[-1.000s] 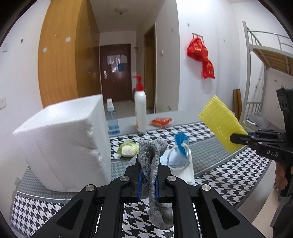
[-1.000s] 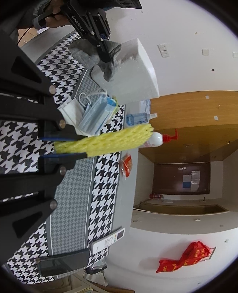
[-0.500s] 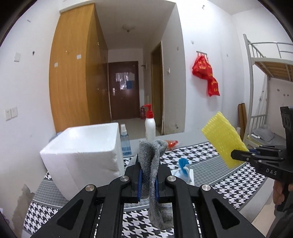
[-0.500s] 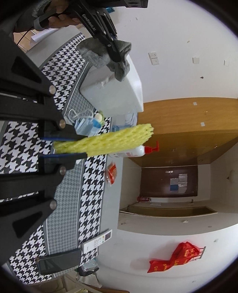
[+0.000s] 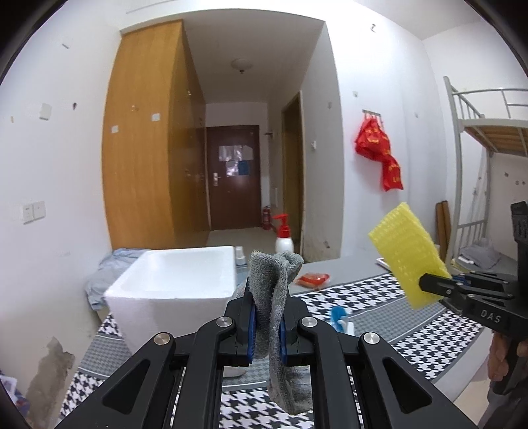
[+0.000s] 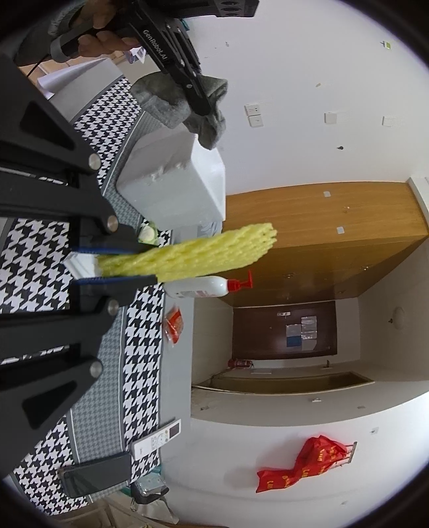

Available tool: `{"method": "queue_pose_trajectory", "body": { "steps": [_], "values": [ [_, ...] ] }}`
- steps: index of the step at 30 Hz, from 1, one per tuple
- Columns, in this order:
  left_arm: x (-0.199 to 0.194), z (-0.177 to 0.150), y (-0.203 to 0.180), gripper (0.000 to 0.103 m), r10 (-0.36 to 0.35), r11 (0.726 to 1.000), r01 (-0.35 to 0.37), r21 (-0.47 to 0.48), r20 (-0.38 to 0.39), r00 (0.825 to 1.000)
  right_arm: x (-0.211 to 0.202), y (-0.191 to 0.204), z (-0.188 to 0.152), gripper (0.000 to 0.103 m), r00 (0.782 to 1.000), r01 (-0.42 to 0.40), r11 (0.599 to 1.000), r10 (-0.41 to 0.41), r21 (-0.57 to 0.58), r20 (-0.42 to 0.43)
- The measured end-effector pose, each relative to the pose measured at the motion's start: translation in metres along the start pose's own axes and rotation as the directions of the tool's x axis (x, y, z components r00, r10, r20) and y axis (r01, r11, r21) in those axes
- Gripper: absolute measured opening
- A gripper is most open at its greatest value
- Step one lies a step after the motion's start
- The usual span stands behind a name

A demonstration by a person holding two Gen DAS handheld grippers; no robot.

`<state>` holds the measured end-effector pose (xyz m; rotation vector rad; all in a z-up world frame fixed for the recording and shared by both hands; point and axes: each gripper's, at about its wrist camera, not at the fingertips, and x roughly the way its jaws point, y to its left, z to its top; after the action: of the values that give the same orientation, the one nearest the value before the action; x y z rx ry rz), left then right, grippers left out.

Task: Organize soft objects
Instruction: 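Lift the yellow net and grey sock and carry them toward the white foam box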

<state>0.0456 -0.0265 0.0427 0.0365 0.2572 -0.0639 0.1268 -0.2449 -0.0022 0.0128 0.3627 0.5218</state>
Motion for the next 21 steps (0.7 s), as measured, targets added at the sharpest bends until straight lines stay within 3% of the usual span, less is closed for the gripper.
{"method": "queue_pose_trajectory", "body": {
  "steps": [21],
  "values": [
    [0.001, 0.018, 0.029, 0.011, -0.024, 1.0, 0.024, 0.002, 0.027, 0.999, 0.007, 0.036, 0.022, 0.013, 0.997, -0.035, 0.998, 0.038, -0.045, 0.069]
  ]
}}
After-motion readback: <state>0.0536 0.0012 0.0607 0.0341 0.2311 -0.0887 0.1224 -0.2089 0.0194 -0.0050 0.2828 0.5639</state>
